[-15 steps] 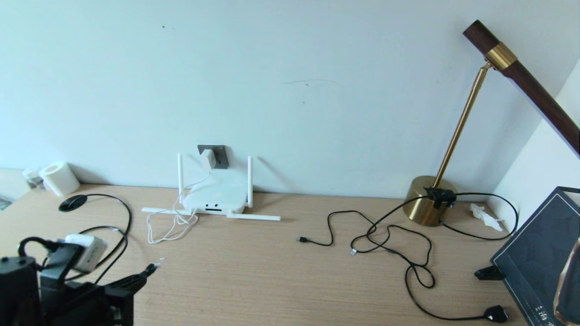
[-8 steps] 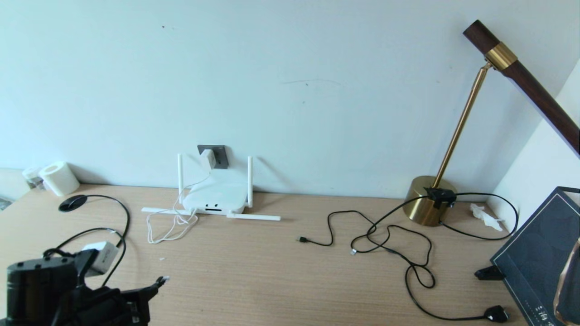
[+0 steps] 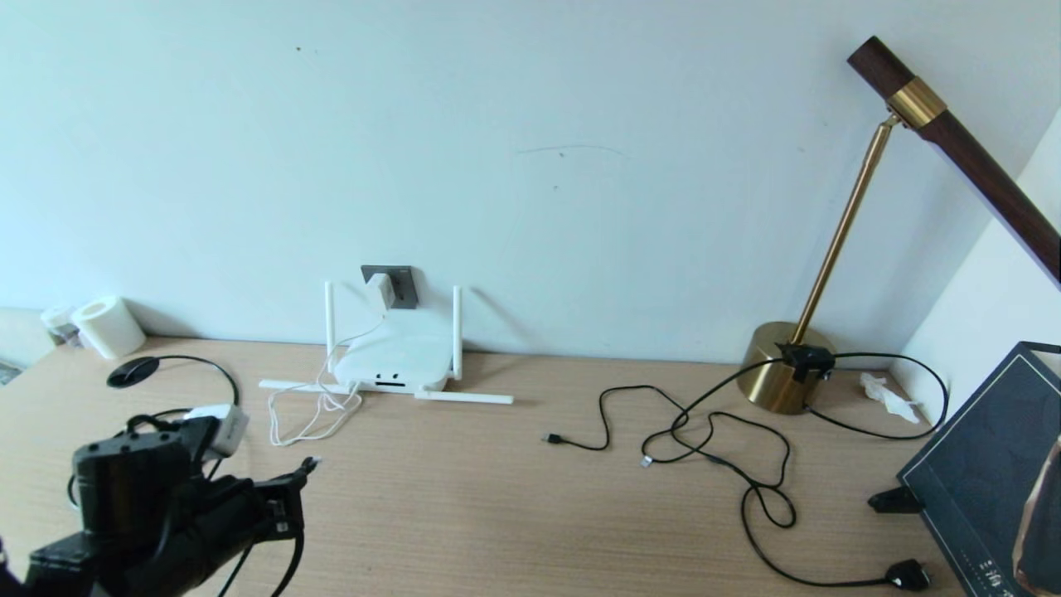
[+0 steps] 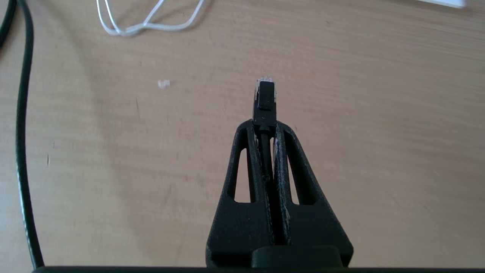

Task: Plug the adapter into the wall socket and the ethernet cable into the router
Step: Align cable and router interface

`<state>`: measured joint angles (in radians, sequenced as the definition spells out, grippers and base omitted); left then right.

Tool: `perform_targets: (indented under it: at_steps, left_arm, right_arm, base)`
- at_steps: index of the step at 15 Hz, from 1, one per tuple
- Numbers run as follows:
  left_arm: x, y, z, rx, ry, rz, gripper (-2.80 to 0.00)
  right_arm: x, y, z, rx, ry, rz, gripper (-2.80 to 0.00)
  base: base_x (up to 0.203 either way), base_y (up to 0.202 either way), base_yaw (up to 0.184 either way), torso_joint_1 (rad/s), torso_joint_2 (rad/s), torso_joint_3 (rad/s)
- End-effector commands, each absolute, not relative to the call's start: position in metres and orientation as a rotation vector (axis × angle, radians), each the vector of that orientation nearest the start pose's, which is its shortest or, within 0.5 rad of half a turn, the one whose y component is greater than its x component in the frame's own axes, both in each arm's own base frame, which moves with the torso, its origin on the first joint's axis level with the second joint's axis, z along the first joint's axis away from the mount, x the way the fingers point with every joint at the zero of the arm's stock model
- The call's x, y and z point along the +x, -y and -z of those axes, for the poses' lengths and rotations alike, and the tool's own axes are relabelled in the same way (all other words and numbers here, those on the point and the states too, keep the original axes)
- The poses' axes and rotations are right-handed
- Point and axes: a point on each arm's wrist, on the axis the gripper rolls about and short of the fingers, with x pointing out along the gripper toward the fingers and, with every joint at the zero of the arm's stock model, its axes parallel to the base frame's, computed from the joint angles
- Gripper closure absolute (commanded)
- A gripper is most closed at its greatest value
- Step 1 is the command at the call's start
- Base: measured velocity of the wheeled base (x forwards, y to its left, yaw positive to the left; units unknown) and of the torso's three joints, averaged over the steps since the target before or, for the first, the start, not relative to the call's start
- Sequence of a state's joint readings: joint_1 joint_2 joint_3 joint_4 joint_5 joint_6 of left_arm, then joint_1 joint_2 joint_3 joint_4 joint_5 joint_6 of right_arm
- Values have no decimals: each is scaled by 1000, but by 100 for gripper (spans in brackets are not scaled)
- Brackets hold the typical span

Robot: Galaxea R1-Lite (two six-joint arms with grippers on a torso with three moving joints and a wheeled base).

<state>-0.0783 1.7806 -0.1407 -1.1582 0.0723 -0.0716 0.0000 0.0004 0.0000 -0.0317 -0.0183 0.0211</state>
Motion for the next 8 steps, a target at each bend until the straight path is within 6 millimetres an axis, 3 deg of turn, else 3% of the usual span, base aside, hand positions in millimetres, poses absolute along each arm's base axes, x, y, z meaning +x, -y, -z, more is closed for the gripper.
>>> perform_targets:
  at_steps: [1,3,8]
  left_arm:
    - [242,18,-31,-1,-517,-13,0]
    - [256,21,-13,23,-486,-5,0]
    - [265,37,-17,17,-417,55,0]
  right_arm:
    - [-22,0,-76,22,22,18,-280]
    - [-22,0,-76,22,22,18,-280]
    - [-22,0,-76,20,22,18,-280]
  base:
    - [0,0,0,0,0,0]
    - [0,0,0,0,0,0]
    - [0,0,0,0,0,0]
